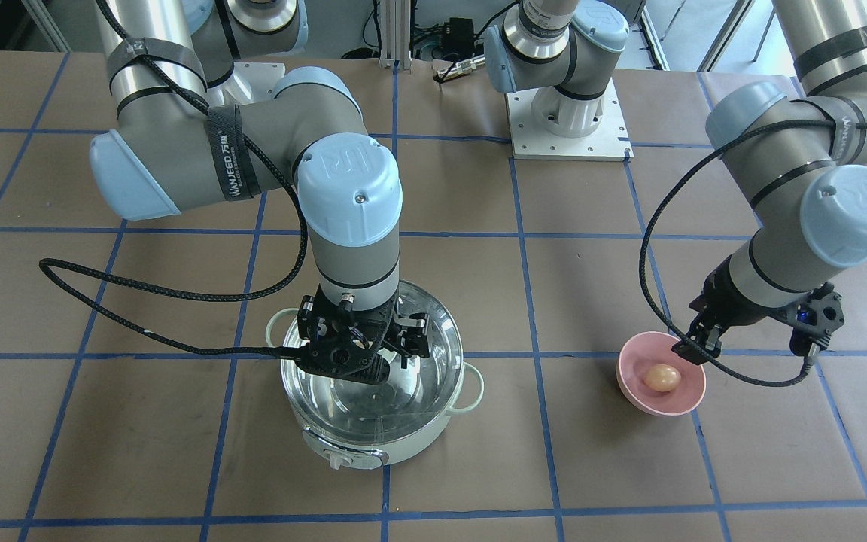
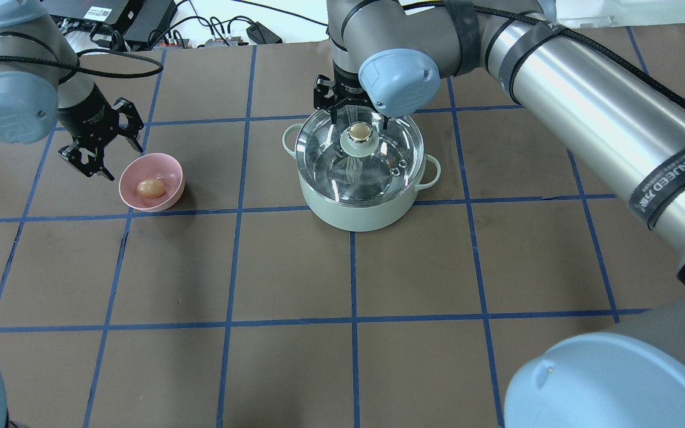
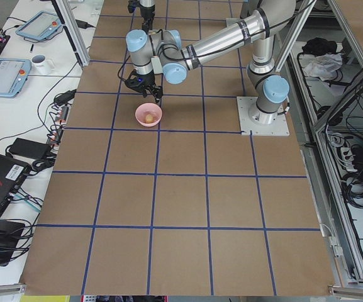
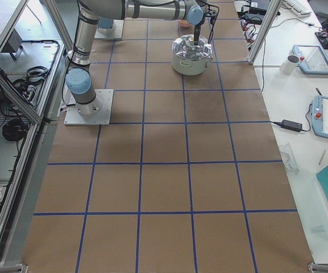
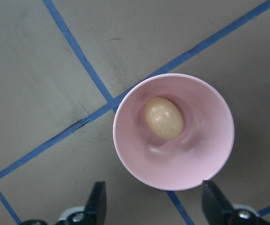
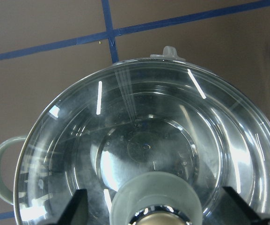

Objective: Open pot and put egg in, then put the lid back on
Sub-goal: 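Grasp the egg with the left gripper while the right gripper lifts the glass lid off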

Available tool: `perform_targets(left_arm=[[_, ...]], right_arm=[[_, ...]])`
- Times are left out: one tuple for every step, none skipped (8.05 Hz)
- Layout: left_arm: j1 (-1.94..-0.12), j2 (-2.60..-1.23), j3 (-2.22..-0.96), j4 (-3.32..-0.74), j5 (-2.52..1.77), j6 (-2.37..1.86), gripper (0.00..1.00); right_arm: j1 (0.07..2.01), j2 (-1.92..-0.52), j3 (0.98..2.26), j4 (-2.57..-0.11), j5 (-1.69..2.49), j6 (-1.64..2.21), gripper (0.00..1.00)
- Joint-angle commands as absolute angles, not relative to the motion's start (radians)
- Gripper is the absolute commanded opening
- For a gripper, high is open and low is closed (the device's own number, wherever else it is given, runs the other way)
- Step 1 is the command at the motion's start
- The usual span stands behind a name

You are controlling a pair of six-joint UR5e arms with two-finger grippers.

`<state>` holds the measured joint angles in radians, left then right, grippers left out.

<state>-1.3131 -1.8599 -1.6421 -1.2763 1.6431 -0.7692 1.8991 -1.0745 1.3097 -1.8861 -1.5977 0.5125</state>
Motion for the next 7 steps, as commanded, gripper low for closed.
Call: perform_targets(left_arm=[[-1.313,-1.897,-1.654,-1.276,1.644,-0.772,0.70],[-1.313,-1.916,-1.655,-1.276,1.652,-0.785,0.70],[-1.313,-1.934,-1.658,-1.276,1.654,-0.807,0.71],[-1.313,-1.950,-1.663,-1.275,1.654,-0.807,0.71],[-1.313,-1.956,-1.663,-1.273,1.654,-0.808,0.71],[-1.312,-1.968,-1.661,-1.266,1.654,-0.808,0.71],[-1.312,-1.980,-1.661,-1.252,1.655,-0.808,0.71]], right_arm=[[1.905,-1.077,1.316,-1.870,-1.600,0.503,0.55],[1.905,-1.080,1.316,-1.853,-1.600,0.502,0.46],[1.905,-1.081,1.316,-1.853,-1.597,0.502,0.44],[1.905,-1.084,1.318,-1.848,-1.594,0.502,0.43],[1.905,-1.086,1.318,-1.848,-1.592,0.500,0.43],[1.905,-1.088,1.318,-1.848,-1.594,0.500,0.42],[1.905,-1.095,1.313,-1.848,-1.597,0.486,0.42]])
